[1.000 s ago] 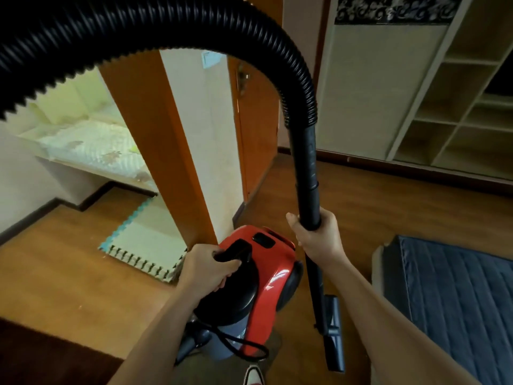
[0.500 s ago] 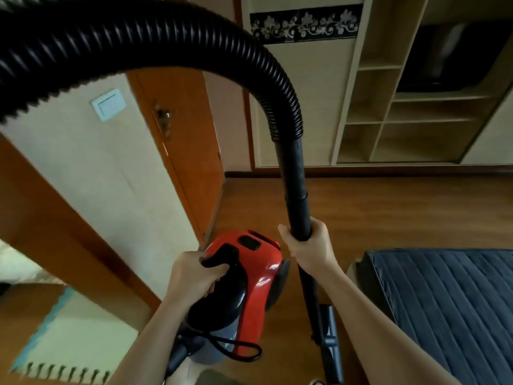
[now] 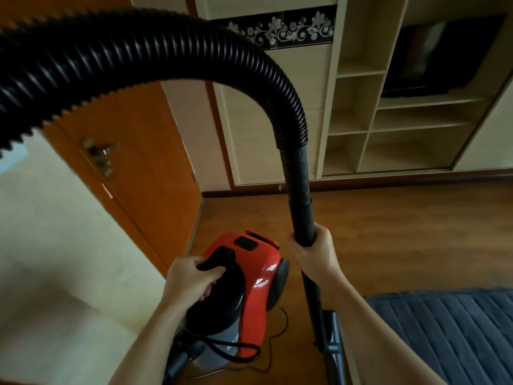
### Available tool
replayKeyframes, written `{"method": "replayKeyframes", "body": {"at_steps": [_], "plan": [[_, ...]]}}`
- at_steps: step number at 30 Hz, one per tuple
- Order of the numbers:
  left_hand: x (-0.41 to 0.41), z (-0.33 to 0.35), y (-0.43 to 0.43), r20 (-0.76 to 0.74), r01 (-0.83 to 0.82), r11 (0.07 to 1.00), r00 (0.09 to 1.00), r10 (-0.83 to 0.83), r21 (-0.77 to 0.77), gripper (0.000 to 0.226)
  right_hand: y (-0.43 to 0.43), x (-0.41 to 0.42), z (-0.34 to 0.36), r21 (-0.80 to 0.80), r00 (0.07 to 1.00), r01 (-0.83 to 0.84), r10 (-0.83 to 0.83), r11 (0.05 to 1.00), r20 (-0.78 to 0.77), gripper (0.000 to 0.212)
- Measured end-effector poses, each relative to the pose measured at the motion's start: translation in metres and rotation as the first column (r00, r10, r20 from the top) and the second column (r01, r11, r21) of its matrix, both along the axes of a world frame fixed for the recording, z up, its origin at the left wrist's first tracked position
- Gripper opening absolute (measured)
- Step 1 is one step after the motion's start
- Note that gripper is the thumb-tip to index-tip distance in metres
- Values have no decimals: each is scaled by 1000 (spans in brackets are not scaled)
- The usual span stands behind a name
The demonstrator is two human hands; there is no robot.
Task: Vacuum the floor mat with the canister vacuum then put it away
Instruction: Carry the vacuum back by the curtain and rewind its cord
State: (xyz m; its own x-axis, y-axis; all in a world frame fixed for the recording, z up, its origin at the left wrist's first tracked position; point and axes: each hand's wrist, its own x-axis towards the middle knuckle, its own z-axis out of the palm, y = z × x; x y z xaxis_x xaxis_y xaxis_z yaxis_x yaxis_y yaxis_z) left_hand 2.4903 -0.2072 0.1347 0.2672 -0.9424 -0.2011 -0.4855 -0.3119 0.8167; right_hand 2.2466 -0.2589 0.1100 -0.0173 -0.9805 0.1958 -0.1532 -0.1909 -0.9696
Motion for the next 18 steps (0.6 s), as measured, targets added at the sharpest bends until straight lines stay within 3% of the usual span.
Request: {"method": "replayKeyframes", "body": {"at_steps": [11,18], "plan": [[-40,3,-134,8,112,994,994,-112,-4,27,-124,-40,4,-40,999,33,-34,999,-22,27],[-57,-15,-253,2,206,978,978,-206,-15,33,-221,-60,-6,-19,990,140,-140,990,-21,22]]}}
